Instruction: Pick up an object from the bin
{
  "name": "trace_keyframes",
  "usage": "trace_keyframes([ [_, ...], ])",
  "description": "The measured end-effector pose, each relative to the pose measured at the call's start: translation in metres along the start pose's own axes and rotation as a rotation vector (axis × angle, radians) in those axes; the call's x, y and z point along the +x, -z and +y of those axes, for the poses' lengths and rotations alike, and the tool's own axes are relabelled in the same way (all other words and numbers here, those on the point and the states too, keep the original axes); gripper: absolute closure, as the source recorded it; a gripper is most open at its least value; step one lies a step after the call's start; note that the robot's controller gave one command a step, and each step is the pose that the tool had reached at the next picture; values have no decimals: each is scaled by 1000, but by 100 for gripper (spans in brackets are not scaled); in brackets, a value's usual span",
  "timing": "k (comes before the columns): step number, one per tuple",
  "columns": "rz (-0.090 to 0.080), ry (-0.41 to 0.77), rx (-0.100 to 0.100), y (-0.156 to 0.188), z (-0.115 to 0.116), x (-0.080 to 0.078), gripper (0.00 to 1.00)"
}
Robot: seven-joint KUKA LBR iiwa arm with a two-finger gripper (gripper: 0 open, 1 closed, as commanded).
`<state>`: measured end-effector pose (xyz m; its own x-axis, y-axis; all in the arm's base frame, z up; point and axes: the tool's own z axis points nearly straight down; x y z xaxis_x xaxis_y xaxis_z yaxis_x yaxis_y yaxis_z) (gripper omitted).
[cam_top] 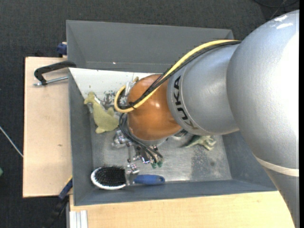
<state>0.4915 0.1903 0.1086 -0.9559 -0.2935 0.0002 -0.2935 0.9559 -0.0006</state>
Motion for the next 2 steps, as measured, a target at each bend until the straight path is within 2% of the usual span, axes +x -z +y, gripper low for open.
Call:
trace_keyframes([
  [1, 1, -91, -2, -37, 23, -9, 0],
  [2, 0, -90, -2, -36, 23, -9, 0],
])
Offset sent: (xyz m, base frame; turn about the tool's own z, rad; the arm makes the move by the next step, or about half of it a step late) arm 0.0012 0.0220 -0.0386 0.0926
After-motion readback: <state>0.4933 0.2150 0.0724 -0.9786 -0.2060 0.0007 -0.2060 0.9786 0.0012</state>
